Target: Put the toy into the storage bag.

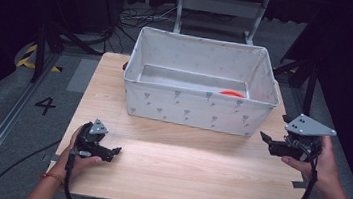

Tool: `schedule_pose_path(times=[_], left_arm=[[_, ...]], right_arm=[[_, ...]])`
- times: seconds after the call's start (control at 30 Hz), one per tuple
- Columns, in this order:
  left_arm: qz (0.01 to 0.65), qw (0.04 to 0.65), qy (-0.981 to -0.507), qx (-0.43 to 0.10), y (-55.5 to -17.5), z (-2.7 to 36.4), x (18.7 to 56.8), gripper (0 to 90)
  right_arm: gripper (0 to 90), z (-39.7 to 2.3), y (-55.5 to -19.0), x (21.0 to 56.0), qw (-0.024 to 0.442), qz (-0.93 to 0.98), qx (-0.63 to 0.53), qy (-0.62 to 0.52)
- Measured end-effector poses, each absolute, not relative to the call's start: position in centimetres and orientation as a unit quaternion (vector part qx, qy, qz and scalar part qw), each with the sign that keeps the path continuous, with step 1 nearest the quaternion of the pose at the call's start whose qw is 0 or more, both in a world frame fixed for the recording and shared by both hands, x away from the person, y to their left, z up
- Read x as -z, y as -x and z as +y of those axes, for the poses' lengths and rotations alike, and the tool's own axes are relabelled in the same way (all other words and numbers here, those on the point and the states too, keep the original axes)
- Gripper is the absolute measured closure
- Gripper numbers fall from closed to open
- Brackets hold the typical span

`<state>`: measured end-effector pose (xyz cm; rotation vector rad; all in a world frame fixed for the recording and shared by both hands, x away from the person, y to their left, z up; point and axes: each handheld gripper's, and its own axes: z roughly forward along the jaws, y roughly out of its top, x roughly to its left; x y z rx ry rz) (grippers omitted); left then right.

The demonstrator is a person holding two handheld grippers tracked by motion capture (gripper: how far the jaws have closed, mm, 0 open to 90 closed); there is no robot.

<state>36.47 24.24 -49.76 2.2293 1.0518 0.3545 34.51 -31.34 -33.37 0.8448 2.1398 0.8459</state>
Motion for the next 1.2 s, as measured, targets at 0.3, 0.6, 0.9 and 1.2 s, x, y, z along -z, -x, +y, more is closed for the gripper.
schedule_pose_path(times=[0.3,0.6,0.9,1.2], left_arm=[[0.4,0.32,-0.848,-0.135,-36.5,24.2,49.8,1.5],[0.4,0.32,-0.848,-0.135,-36.5,24.2,49.8,1.5],[0.397,0.32,-0.849,-0.141,-36.5,24.3,49.8,1.4],[0.396,0.319,-0.85,-0.141,-36.5,24.3,49.7,1.4]], right_arm=[[17.5,-31.3,-33.6,36.5,0.338,0.835,-0.297,-0.317],[18.1,-32.1,-33.7,42.6,0.299,0.856,-0.278,-0.318],[19.1,-34.0,-33.3,47.0,0.251,0.851,-0.29,-0.358],[20.0,-36.1,-32.4,49.1,0.207,0.818,-0.341,-0.415]])
